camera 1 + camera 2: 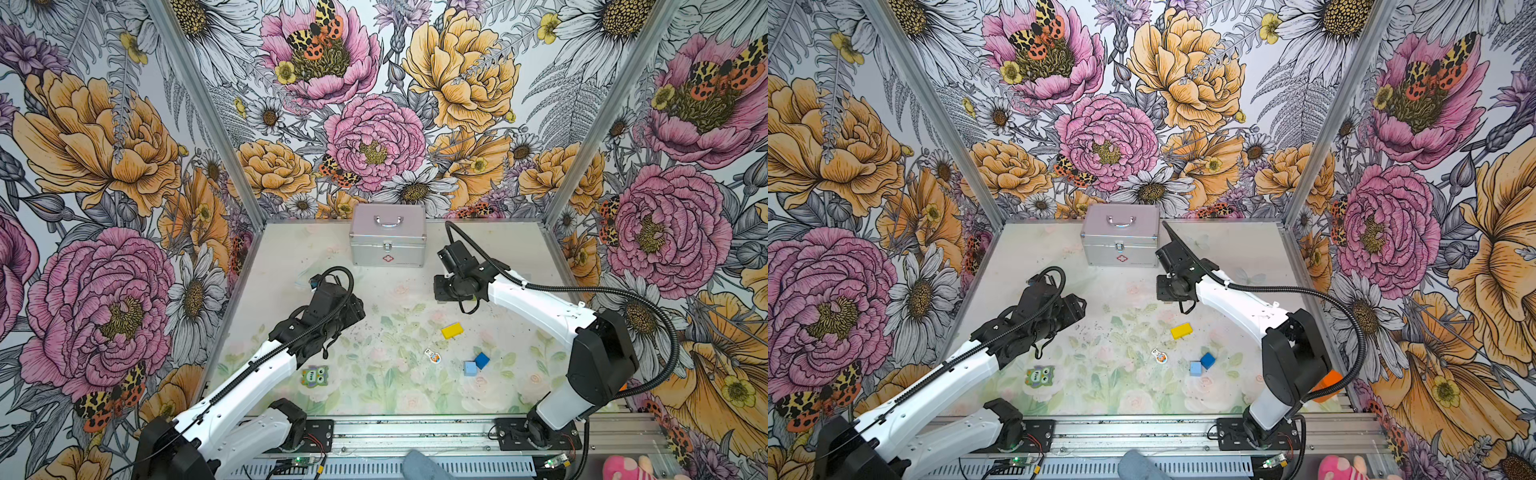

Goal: Build the wood block tower
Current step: 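Lift and carry the plank with the right gripper to the standing blocks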

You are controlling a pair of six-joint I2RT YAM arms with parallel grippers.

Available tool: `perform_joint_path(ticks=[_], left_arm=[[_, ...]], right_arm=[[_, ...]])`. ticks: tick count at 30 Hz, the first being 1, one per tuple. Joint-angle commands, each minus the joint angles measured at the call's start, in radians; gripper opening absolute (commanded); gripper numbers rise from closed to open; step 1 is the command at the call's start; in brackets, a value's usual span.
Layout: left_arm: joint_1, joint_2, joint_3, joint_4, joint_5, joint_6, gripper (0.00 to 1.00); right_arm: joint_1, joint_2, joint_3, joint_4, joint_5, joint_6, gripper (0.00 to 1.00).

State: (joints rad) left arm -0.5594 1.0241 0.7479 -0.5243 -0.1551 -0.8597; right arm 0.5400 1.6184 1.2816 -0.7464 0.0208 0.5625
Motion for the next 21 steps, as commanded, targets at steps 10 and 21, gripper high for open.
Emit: perform_joint_path(ticks=[10, 21], left_arm=[[-0.022, 0.162, 0.134, 0.098, 0.071, 0.070, 0.77], [0.006, 0.192, 0.165, 0.100, 0.119, 0.110, 0.77]], right_arm=[[-0.213, -0.002, -0.027, 0.005, 0.007, -0.173, 0.21], [-0.298, 0.077, -0.039, 0.031, -0.043, -0.271, 0.21]])
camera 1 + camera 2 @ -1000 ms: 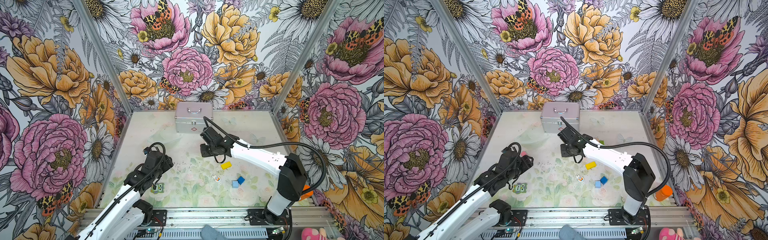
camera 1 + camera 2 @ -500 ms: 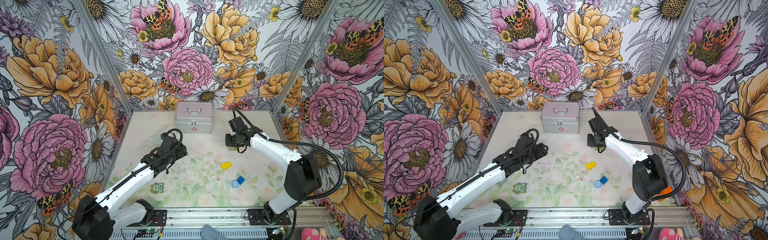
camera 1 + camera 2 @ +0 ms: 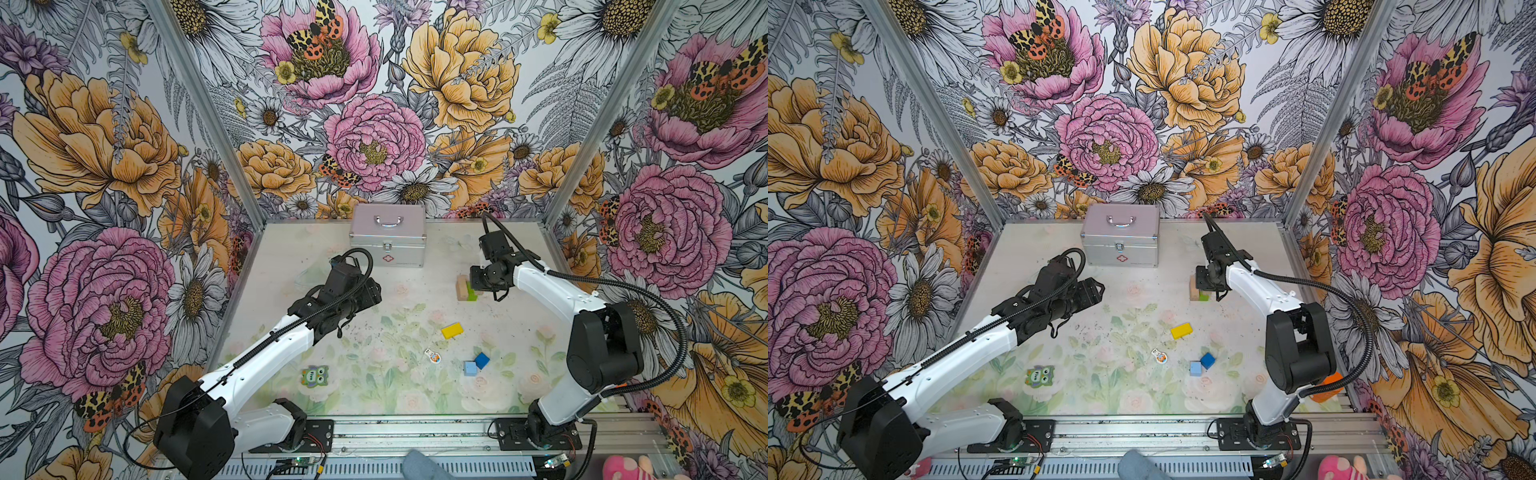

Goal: Build the wood block tower
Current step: 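Lift and carry the plank with the right gripper to the standing blocks, then lower the plank upright against the green block beside block 15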

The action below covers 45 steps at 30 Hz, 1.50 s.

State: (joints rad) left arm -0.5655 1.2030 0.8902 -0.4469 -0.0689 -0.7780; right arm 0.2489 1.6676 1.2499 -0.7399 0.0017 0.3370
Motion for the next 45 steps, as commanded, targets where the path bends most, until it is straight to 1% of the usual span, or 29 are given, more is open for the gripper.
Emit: perform_joint_path(ticks=[1, 5, 17, 24, 31, 45], left_arm=[[0.016, 0.015, 0.023, 0.024, 0.037, 0.031, 0.77], [0.026, 0.022, 0.021, 0.028, 0.047, 0.032, 0.78], [0.042, 0.025, 0.030, 0.027, 0.050, 0.032, 0.78], [0.043, 0.041, 0.048, 0.027, 0.055, 0.032, 0.77], [0.037, 0.062, 0.062, 0.028, 0.057, 0.033, 0.76], [0.029, 0.037, 0.049, 0.027, 0.047, 0.027, 0.76]], right_arm=[[-0.012, 0.039, -0.006, 0.028, -0.031, -0.049, 0.21], [-0.025, 0.077, -0.004, 0.050, -0.068, -0.060, 0.22], [-0.037, 0.157, 0.063, 0.053, -0.082, -0.089, 0.22], [-0.054, 0.167, 0.066, 0.052, -0.086, -0.093, 0.23], [-0.065, 0.182, 0.068, 0.055, -0.098, -0.092, 0.25], [-0.066, 0.190, 0.074, 0.058, -0.112, -0.088, 0.26]])
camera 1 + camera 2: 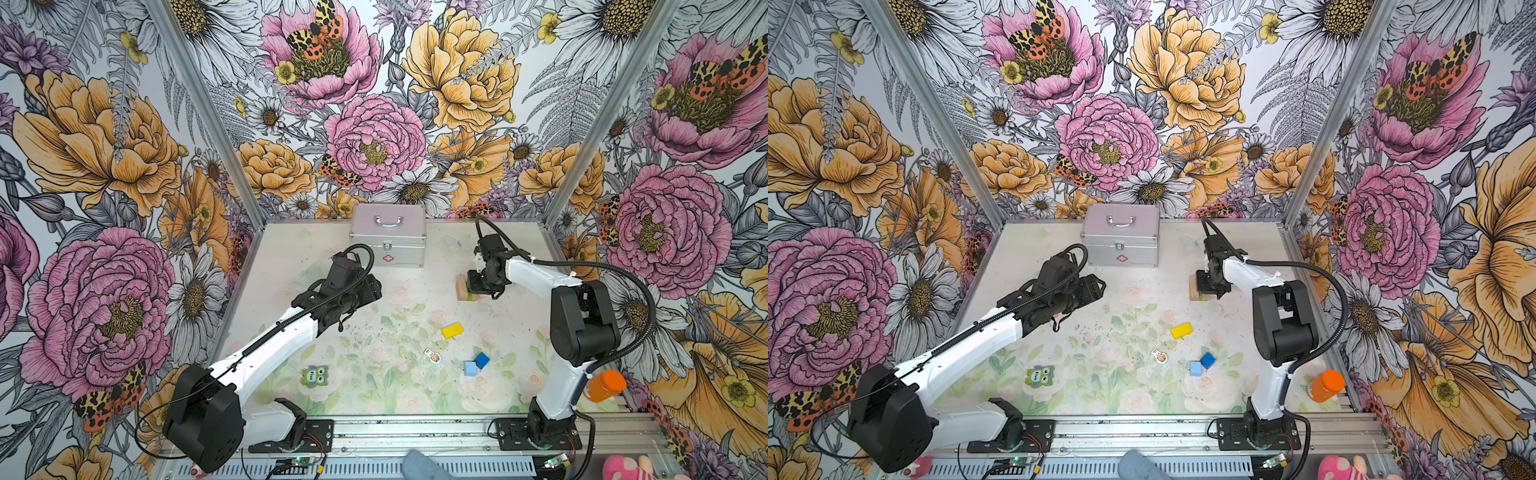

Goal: Build the wood block tower
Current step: 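Lower the plank upright against the green block beside block 15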

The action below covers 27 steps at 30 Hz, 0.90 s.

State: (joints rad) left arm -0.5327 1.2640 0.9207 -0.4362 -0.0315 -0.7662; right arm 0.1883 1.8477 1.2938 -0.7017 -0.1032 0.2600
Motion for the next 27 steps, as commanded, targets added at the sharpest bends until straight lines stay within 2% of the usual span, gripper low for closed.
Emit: perform_joint_path(ticks=[1, 17, 23, 27], left_arm=[[-0.006, -0.025, 0.017, 0.017, 0.007, 0.015, 0.76], [-0.007, -0.057, 0.010, 0.014, -0.002, 0.016, 0.76], [-0.010, -0.054, 0.013, 0.012, -0.001, 0.014, 0.76], [-0.010, -0.049, 0.023, 0.009, -0.002, 0.016, 0.76]], right_arm=[[-0.005, 0.009, 0.031, 0.021, -0.006, -0.011, 0.27], [-0.006, 0.034, 0.047, 0.024, -0.017, -0.008, 0.28], [-0.006, 0.029, 0.044, 0.028, -0.019, -0.007, 0.43], [-0.014, 0.006, 0.039, 0.028, -0.006, -0.002, 0.48]])
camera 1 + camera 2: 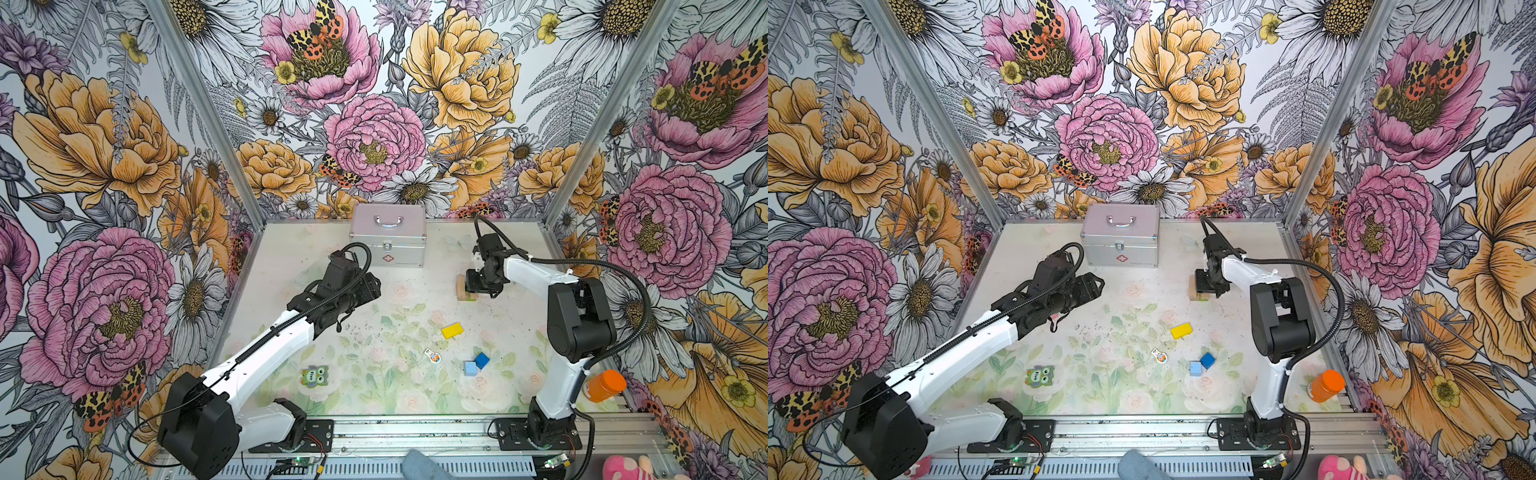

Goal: Build the wood block tower
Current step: 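Lower the plank upright against the green block beside block 15, then open the right gripper to release the standing plank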

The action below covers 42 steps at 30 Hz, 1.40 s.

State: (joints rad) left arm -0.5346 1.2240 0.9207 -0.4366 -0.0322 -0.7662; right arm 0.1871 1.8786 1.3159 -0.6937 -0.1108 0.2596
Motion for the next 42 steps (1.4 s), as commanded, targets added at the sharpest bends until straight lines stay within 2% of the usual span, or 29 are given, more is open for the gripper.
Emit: perform_joint_path(ticks=[1, 11, 13, 15, 18, 21, 33, 39, 42], left_arm=[[-0.011, -0.008, 0.023, 0.009, 0.000, 0.016, 0.76], [-0.026, -0.014, 0.041, 0.002, -0.001, 0.021, 0.75], [-0.032, -0.021, 0.044, -0.003, -0.004, 0.022, 0.75], [-0.040, -0.027, 0.045, -0.004, -0.008, 0.022, 0.75], [-0.051, -0.043, 0.041, -0.008, -0.018, 0.022, 0.74], [-0.059, -0.064, 0.034, -0.010, -0.029, 0.019, 0.74], [-0.058, -0.169, -0.023, -0.032, -0.054, 0.016, 0.75], [-0.033, -0.205, -0.052, -0.038, -0.047, 0.018, 0.75], [-0.020, -0.216, -0.057, -0.042, -0.042, 0.023, 0.75]], right_arm=[[-0.014, -0.031, 0.016, 0.020, 0.002, -0.001, 0.50], [-0.022, -0.092, 0.015, 0.019, 0.004, 0.006, 0.53], [-0.021, -0.110, 0.011, 0.019, 0.003, 0.011, 0.57], [-0.020, -0.127, 0.010, 0.019, -0.008, 0.017, 0.66], [-0.017, -0.150, 0.009, 0.015, -0.019, 0.043, 0.86], [-0.005, -0.151, 0.015, 0.000, -0.007, 0.082, 0.99], [0.092, -0.053, 0.059, -0.054, 0.095, 0.174, 0.99], [0.101, -0.025, 0.071, -0.076, 0.188, 0.193, 1.00], [0.099, -0.017, 0.075, -0.080, 0.191, 0.197, 1.00]])
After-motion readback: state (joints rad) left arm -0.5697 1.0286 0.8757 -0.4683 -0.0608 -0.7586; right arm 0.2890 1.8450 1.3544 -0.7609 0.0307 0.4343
